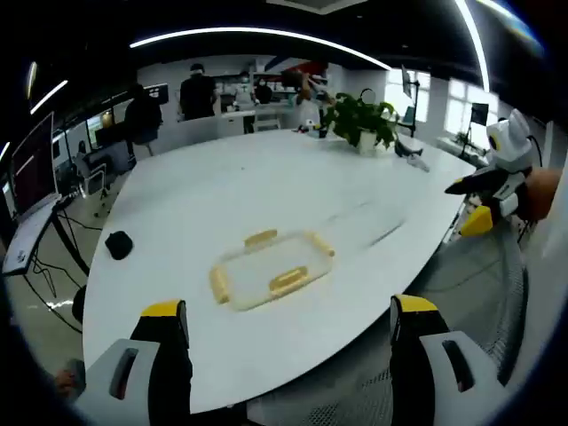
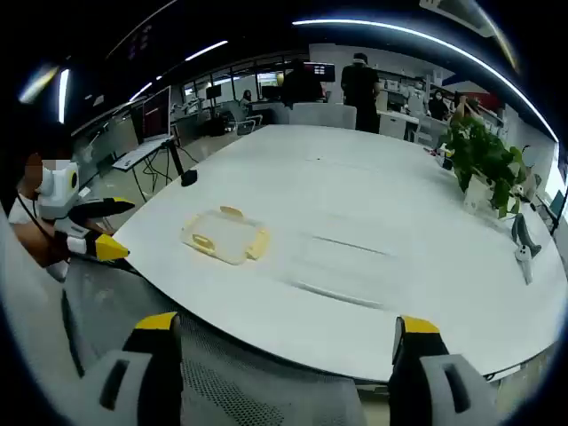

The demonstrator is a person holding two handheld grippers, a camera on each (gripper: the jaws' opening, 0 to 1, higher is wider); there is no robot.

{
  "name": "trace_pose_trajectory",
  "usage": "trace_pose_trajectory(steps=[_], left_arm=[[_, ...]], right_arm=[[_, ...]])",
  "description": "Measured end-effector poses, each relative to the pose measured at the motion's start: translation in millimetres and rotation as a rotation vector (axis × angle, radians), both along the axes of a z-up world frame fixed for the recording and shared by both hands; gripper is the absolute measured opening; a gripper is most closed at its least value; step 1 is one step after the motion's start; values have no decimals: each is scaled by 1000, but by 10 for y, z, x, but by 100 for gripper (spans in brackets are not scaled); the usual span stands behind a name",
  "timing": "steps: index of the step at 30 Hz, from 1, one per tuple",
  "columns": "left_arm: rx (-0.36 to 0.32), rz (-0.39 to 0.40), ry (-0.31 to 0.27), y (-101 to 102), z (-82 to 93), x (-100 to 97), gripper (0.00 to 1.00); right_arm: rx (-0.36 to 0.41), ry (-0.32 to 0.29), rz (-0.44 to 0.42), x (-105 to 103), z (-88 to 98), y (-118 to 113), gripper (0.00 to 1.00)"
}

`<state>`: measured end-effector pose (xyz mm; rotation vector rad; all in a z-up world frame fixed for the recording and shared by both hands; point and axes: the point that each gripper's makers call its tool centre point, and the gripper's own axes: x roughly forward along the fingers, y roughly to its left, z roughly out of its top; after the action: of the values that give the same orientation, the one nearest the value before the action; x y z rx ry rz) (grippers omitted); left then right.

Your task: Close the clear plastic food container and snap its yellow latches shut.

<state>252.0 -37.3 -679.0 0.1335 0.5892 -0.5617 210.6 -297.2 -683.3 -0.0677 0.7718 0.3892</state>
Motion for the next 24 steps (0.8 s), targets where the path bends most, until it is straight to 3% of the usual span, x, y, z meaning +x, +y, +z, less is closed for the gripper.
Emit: trace_pose_trajectory(steps=[14,24], left_arm=[[-1,-9,3,-9,3,-7,92],[20,-50,18,-1,-31,-6,91]], right_arm=[[-15,-1,20,-6,-8,2,99],[-100,-33,91,32,29,34,99]])
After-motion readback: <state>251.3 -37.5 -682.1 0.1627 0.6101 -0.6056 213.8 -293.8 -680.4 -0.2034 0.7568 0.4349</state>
